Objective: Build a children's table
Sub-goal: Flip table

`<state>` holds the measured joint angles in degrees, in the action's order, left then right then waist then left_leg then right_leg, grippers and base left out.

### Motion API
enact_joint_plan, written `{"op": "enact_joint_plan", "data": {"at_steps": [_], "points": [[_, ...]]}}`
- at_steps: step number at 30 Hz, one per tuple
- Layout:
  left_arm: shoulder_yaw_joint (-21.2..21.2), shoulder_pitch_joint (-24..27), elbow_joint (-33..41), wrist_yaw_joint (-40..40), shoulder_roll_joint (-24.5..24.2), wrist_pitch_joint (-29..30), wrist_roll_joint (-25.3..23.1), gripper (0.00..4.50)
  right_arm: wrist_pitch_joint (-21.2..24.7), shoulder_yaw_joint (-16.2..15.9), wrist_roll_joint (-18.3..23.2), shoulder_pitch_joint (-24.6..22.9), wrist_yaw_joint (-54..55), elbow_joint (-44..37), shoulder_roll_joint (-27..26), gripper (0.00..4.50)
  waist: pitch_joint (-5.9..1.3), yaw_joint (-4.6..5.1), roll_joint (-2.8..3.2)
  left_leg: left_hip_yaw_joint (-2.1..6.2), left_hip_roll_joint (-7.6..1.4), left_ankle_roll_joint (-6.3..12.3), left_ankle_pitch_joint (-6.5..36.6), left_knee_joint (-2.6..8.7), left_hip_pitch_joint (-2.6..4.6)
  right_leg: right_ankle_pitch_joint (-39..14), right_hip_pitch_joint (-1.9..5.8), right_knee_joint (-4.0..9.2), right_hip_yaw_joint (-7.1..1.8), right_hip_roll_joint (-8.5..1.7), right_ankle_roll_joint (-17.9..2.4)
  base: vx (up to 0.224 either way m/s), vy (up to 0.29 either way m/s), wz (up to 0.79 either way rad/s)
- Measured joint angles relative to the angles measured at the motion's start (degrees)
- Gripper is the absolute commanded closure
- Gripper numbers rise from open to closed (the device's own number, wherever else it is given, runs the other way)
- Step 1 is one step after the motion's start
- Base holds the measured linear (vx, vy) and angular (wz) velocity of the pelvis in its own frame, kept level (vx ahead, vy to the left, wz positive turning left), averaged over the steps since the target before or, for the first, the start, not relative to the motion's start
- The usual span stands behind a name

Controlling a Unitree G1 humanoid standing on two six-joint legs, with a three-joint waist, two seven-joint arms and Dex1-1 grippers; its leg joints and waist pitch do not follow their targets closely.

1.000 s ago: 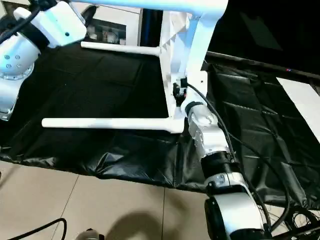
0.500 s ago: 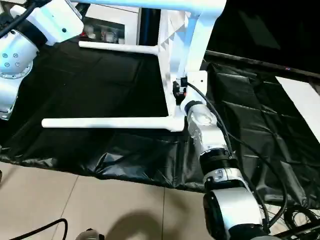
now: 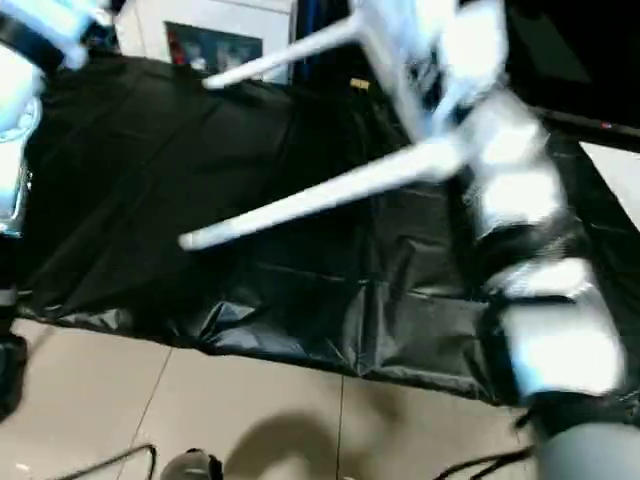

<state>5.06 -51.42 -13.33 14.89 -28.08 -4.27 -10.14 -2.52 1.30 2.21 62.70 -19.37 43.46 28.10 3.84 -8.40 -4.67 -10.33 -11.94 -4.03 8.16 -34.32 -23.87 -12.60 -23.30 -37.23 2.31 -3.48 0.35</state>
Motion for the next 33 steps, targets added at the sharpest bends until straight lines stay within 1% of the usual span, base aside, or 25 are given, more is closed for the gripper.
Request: {"op": "enact_joint_plan", "data": {"at_steps": [2,4,6,8,11,12,16,17,19,20,22,23,25,26,28,30,32,33], "points": [[1.94,2.97,2.44,-0.31,2.95,2.44,2.79,2.23,1.18,-1.82,-0.93,2.72,-2.19,-0.02,2.45,2.62,0.00,0.06,-0.05,-0.05,0.03,0.04,-0.01,-0.12,-0.09,0.04,0.01,-0.01,-0.02,-0.08,0.06,0.000,0.000,0.00],[2.83,4.83,4.09,-0.57,4.34,3.40,4.69,2.26,1.79,-2.11,-1.76,4.31,-3.71,-0.63,3.77,2.62,-0.04,0.04,-0.44,-0.07,-0.01,0.17,0.05,-0.15,-0.09,0.05,0.02,-0.01,0.01,-0.08,0.07,0.000,0.000,0.00],[3.55,7.67,6.22,-0.84,6.11,4.13,6.17,2.28,2.71,-3.17,-2.62,5.88,-5.68,-1.14,5.19,2.62,-0.17,0.10,-0.93,-0.05,-0.02,0.19,0.05,-0.20,-0.07,0.07,0.07,-0.01,0.00,-0.08,0.11,0.000,0.000,0.00],[3.89,11.00,9.10,-2.13,8.34,4.56,6.75,2.32,3.29,-4.05,-3.31,7.02,-7.74,-2.06,6.60,2.62,-0.14,0.14,-1.44,-0.04,-0.02,0.20,0.06,-0.28,-0.08,0.14,0.11,0.01,-0.02,-0.09,0.20,0.000,0.000,0.00],[3.88,13.54,11.07,-2.74,9.95,5.26,7.72,2.37,3.64,-4.50,-4.81,7.90,-9.95,-2.87,7.60,2.62,-0.17,0.14,-2.33,0.01,-0.06,0.19,0.06,-0.35,-0.06,0.19,0.21,0.01,0.08,-0.08,0.22,0.000,0.000,0.00],[3.88,14.06,11.28,-2.76,10.39,5.52,7.95,2.39,3.83,-4.82,-5.06,8.04,-10.59,-3.11,7.91,2.62,-0.21,0.10,-2.53,0.03,-0.07,0.19,0.06,-0.39,-0.06,0.21,0.24,0.01,0.10,-0.08,0.22,0.000,0.000,0.00],[3.84,16.68,12.61,-3.03,11.57,5.81,8.28,2.43,5.84,-6.22,-5.52,8.03,-12.73,-5.87,9.00,2.62,-0.36,0.14,-2.85,0.21,-0.06,0.22,0.08,-0.55,-0.05,0.31,0.50,0.09,0.02,-0.09,0.27,0.000,0.000,0.00],[3.79,17.17,13.06,-3.24,11.80,6.11,8.28,2.46,6.25,-6.23,-5.67,7.80,-13.01,-6.50,9.10,2.27,-0.44,0.14,-3.04,0.23,-0.06,0.23,0.08,-0.57,-0.05,0.34,0.53,0.09,0.02,-0.10,0.30,0.000,0.000,0.00],[3.64,17.35,13.20,-3.24,11.74,6.89,8.27,2.47,6.58,-6.18,-5.60,7.62,-13.23,-6.75,9.03,1.92,-0.52,0.12,-3.29,0.30,-0.06,0.22,0.08,-0.57,-0.06,0.38,0.57,0.09,0.08,-0.09,0.33,0.000,0.000,0.00],[3.71,17.45,13.05,-3.31,11.64,7.88,8.27,2.47,6.87,-5.54,-4.34,7.62,-14.02,-6.77,8.60,1.92,-0.56,0.16,-3.33,0.30,-0.05,0.22,0.08,-0.58,-0.03,0.40,0.61,0.08,0.05,-0.09,0.38,0.000,0.000,0.00],[3.61,17.61,12.61,-3.33,11.49,8.78,8.27,2.48,7.17,-4.59,-3.55,7.62,-14.35,-6.76,7.96,1.87,-0.54,0.16,-3.37,0.33,-0.05,0.22,0.08,-0.59,-0.07,0.38,0.58,0.10,0.06,-0.09,0.63,0.000,0.000,0.00],[3.56,17.69,12.56,-3.33,11.52,8.86,8.29,2.53,7.27,-4.49,-3.50,7.62,-14.38,-6.76,7.89,1.57,-0.53,0.16,-3.49,0.33,-0.05,0.21,0.07,-0.59,-0.08,0.42,0.58,0.10,0.07,-0.09,0.66,0.000,0.000,0.00],[3.50,17.70,12.47,-3.31,11.26,9.04,8.27,2.56,7.70,-4.17,-3.03,7.61,-14.55,-6.68,7.73,1.50,-0.57,0.16,-3.58,0.37,-0.05,0.21,0.07,-0.62,-0.09,0.47,0.59,0.10,0.08,-0.09,0.65,0.000,0.000,0.00],[3.47,17.84,12.34,-3.31,11.25,9.15,8.28,2.56,8.36,-3.49,-2.33,7.59,-14.57,-6.65,7.39,1.44,-0.57,0.17,-3.57,0.37,-0.04,0.21,0.07,-0.64,-0.13,0.54,0.57,0.11,0.06,-0.09,0.66,0.000,0.000,0.00],[3.34,17.91,12.28,-3.31,11.26,9.16,8.24,2.58,8.72,-2.81,-1.84,7.47,-14.59,-6.65,7.11,1.21,-0.57,0.17,-3.59,0.37,-0.04,0.21,0.07,-0.66,-0.15,0.58,0.57,0.13,0.06,-0.09,0.68,0.000,0.000,0.00],[3.11,18.09,12.29,-3.31,11.27,9.18,8.24,2.59,9.46,-1.34,-0.14,6.95,-14.86,-6.71,6.65,1.14,-0.57,0.16,-3.59,0.37,-0.04,0.21,0.07,-0.67,-0.16,0.61,0.57,0.14,0.05,-0.09,0.70,0.000,0.000,0.00],[2.98,18.16,12.52,-3.31,11.28,9.18,8.22,2.60,9.67,-0.29,1.12,6.45,-15.32,-6.83,6.54,0.95,-0.57,0.16,-3.60,0.37,-0.04,0.21,0.07,-0.67,-0.16,0.78,0.57,0.14,0.05,-0.09,0.42,0.000,0.000,0.00],[3.06,18.15,12.59,-3.38,11.29,9.25,8.22,2.60,9.42,0.37,2.23,5.84,-17.20,-7.56,6.57,0.95,-0.57,0.17,-3.60,0.37,-0.04,0.21,0.07,-0.66,-0.16,0.78,0.57,0.16,0.06,-0.09,0.41,0.000,0.000,0.00]]}}
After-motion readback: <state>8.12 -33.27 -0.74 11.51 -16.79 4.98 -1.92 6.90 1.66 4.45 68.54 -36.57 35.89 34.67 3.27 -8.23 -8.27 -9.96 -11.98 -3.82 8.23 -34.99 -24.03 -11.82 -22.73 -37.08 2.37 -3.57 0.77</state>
